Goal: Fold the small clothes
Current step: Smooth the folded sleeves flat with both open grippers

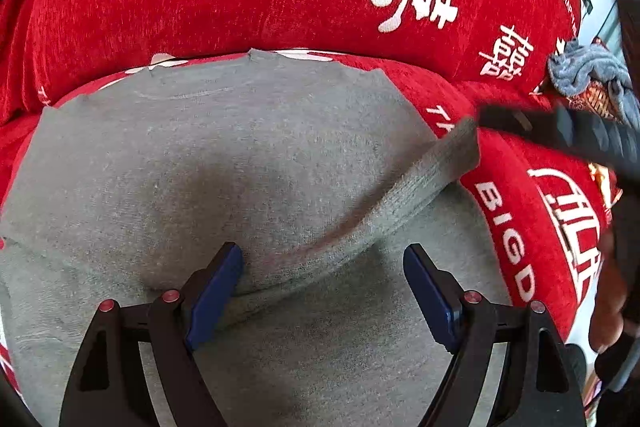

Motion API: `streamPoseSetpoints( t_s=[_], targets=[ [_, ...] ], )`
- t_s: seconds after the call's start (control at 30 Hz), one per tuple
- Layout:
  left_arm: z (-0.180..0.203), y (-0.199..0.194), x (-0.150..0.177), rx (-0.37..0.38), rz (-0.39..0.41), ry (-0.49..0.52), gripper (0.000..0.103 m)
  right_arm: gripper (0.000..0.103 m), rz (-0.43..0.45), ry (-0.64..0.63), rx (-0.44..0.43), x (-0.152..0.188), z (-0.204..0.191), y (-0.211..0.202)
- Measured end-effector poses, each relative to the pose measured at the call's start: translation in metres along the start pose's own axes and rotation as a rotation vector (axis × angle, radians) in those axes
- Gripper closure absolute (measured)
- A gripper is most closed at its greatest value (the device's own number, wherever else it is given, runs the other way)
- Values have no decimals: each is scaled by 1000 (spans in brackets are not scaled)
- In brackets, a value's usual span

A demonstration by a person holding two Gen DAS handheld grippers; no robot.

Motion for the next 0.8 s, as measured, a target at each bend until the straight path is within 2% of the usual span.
streamPoseSetpoints(
  t_s=[0.07,0.13,0.23,0.37,0.43,0.5,0.57,0.67,0.8],
  targets=[
    [2,-1,2,-9,-1,17,20,22,-45,-45,27,-4,-17,18],
    [2,-9,4,8,0,22,20,22,-92,-117,127,6,-26,33],
    [-8,-26,7,58,22,-2,20,22,-113,-131,133,30,-15,37],
    [-35,-33,10,23,29,-61,20,22,-123,-67,114,51,14,32],
    [-48,-36,13,32,27,-110,20,22,-101,-13,123,51,23,19],
    [-55,-45,15,42,51,-134,20,22,-43,6,117,49,20,3],
    [-56,-52,16,12,71,-129,20,22,-8,1,73,48,8,-7],
    [-59,-56,20,-77,78,-106,20,22,9,-65,12,58,-24,-7],
    [-82,-61,35,-143,62,-125,20,22,-37,-111,3,74,-46,16]
  ],
)
Point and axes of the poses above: each gripper's, at about its wrist camera, not at the fingertips, and y roughly the way its jaws point, z to its right, x to its underside, the point moved 2 cm from there along y, roughly the way its jaws point, and after that the axes turned 7 degrees about x, right-handed, at the moved point
